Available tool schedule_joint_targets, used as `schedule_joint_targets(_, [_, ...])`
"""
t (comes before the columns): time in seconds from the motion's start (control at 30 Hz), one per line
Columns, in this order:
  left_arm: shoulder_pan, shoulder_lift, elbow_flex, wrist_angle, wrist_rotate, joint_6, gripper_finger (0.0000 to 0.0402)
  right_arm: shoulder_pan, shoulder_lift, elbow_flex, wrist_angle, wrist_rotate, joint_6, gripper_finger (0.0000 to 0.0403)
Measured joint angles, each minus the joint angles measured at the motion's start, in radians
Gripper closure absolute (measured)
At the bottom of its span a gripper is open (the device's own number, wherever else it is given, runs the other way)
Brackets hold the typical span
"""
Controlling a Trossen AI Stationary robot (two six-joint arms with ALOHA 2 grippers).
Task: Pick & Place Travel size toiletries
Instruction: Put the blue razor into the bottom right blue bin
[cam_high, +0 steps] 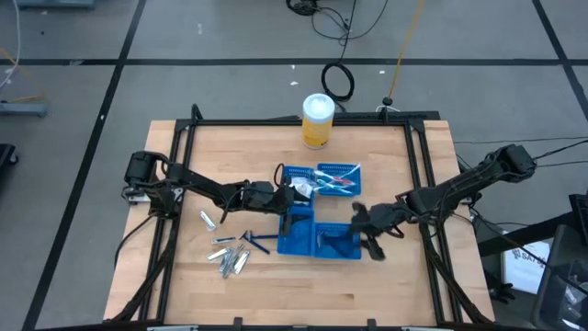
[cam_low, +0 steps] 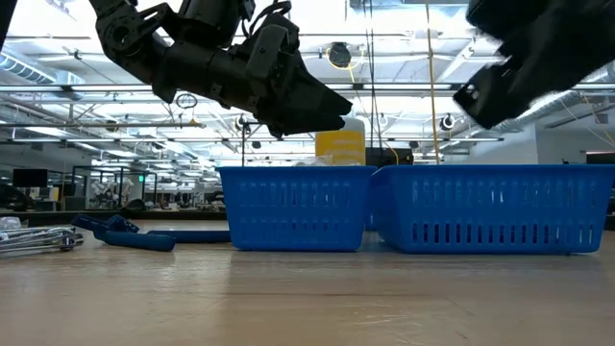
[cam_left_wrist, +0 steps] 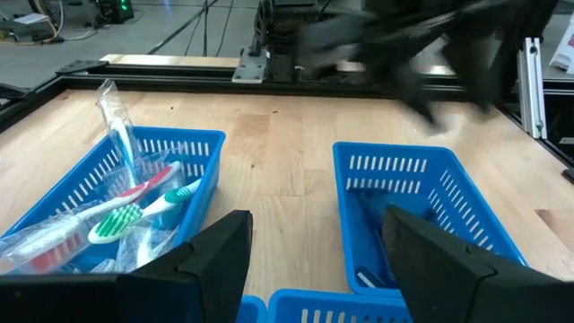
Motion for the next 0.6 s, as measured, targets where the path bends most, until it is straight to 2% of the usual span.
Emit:
schedule_joint_targets(0.07, [0.000, 0.000, 0.000, 0.000, 0.000, 0.000, 0.0156, -0.009, 0.001, 0.000, -0.031, 0.052, 0.012, 0.0242])
schedule_joint_targets(0.27, [0.000, -0.010, 0.000, -0.060, 0.001, 0.000, 0.0156, -0.023, 0.000, 0.000, -0.016, 0.045, 0.013, 0.0242])
schedule_joint_targets(0.33, [-0.009, -0.058, 0.002, -0.200, 0.009, 0.001, 0.0156, -0.022, 0.000, 0.000, -0.014, 0.040, 0.013, 0.0242])
schedule_joint_targets(0.5, [-0.076, -0.203, 0.078, -0.725, 0.010, -0.038, 0.0156, -0.022, 0.000, 0.000, -0.016, 0.038, 0.006, 0.0241])
schedule_joint_targets(0.6, [-0.124, -0.257, 0.086, -0.912, 0.009, -0.104, 0.0156, -0.022, 0.000, 0.000, -0.021, 0.036, -0.001, 0.0242])
